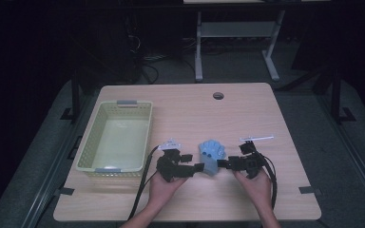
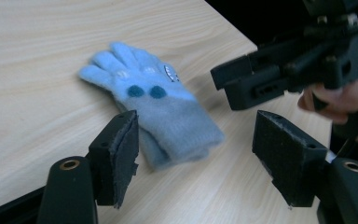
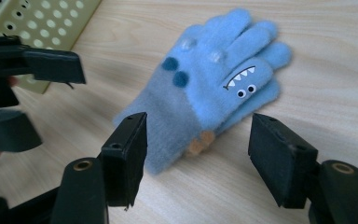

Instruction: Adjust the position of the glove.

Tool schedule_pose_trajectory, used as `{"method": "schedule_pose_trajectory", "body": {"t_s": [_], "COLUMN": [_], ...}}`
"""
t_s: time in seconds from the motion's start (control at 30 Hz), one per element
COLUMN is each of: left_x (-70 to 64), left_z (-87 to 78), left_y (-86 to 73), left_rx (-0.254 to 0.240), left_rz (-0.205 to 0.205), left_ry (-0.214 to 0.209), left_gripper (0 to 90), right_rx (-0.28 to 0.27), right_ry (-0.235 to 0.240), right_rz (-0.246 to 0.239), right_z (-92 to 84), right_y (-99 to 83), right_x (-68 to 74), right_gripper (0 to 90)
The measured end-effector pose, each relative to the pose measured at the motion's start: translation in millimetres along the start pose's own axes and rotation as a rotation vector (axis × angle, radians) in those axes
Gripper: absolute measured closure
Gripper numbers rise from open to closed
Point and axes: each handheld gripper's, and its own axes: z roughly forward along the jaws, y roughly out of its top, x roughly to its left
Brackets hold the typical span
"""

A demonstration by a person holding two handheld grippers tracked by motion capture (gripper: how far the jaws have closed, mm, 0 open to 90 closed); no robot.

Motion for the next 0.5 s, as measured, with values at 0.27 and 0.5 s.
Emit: {"method": "schedule_pose_trajectory", "body": {"t_s": [0.27, 0.5], "left_x": [8.5, 14.8], "left_z": [11.8, 21.5], "left_y": [6.5, 8.7], "left_rx": [0.064, 0.088], "left_rz": [-0.092, -0.158], "left_ry": [0.004, 0.010], "left_gripper": [32.0, 32.7], "right_rx": [-0.043, -0.052], "right_ry": [0.057, 0.079], "right_rz": [0.066, 0.105], "right_z": [1.5, 2.3], "right_y": [-7.8, -13.7], "right_x": [-5.4, -10.1], "right_gripper": [37.7, 37.6]}}
